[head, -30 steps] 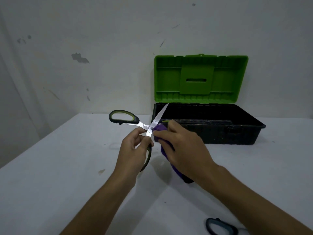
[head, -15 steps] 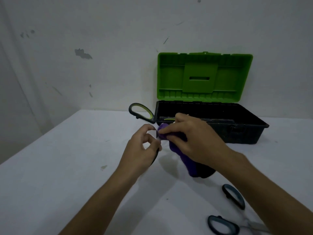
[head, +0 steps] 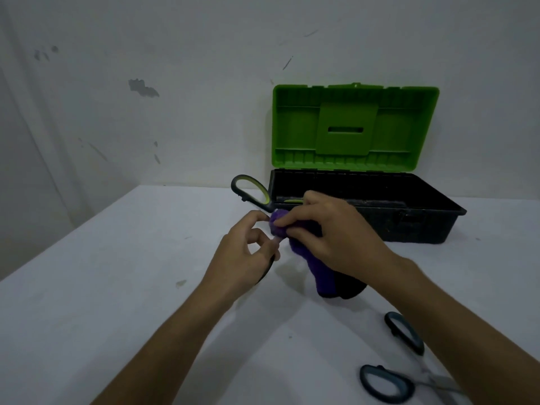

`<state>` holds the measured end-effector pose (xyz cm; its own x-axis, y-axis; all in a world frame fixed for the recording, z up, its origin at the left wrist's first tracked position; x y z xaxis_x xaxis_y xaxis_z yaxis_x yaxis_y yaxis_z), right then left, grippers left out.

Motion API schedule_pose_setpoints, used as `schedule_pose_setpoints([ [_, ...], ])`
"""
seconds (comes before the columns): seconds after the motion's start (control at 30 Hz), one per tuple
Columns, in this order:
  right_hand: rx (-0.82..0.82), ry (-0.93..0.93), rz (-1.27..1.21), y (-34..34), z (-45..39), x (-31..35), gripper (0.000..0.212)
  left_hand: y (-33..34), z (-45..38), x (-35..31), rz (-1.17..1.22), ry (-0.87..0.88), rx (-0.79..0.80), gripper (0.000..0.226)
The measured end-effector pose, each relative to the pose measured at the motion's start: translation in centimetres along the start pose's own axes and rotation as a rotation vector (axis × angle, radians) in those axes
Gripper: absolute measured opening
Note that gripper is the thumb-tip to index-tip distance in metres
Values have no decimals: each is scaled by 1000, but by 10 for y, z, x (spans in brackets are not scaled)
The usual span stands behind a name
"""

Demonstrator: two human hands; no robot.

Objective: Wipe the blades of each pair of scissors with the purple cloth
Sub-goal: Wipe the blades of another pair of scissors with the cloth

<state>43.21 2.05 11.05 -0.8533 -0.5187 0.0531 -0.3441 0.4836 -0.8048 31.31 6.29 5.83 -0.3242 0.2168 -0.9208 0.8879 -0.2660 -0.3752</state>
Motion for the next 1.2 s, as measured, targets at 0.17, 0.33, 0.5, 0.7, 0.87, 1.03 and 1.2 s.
schedule_pose_setpoints([
  [0.17, -152, 231, 104, -30, 17, -44, 22, -1, -4, 4, -18, -31, 0, 24],
  [0.33, -31, 78, -35, -15, 1, 1, 25, 6, 1, -4, -42, 25, 23, 23],
  [0.5, -120, 162, -8, -21, 5, -21, 20, -1, -1, -3, -52, 55, -10, 29],
  [0.7, -200, 109, 6, -39, 8, -26, 23, -2, -5, 5, 3, -24, -25, 26],
  [0.87, -102, 61, -32, -18, 5, -20, 23, -11, -3, 2, 23, -8, -10, 25],
  [1.03, -284, 284, 94, -55, 30, -77, 20, -16, -5, 2, 42, -20, 3, 12],
  [1.2, -379, 235, 78, -85, 23, -63, 21, -13, -9, 7, -107, 30, -60, 11],
])
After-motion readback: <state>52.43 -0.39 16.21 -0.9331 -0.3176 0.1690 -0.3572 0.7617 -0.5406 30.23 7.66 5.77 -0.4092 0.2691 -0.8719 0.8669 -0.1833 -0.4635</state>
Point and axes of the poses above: each hand's wrist, its own z-axis away from the middle knuckle, its own y-axis out of the palm, x = y × z, the point moved 9 cm from there along -z, towards the middle knuckle, and after that the axes turned 12 degrees about -y, right-handed, at the moved point
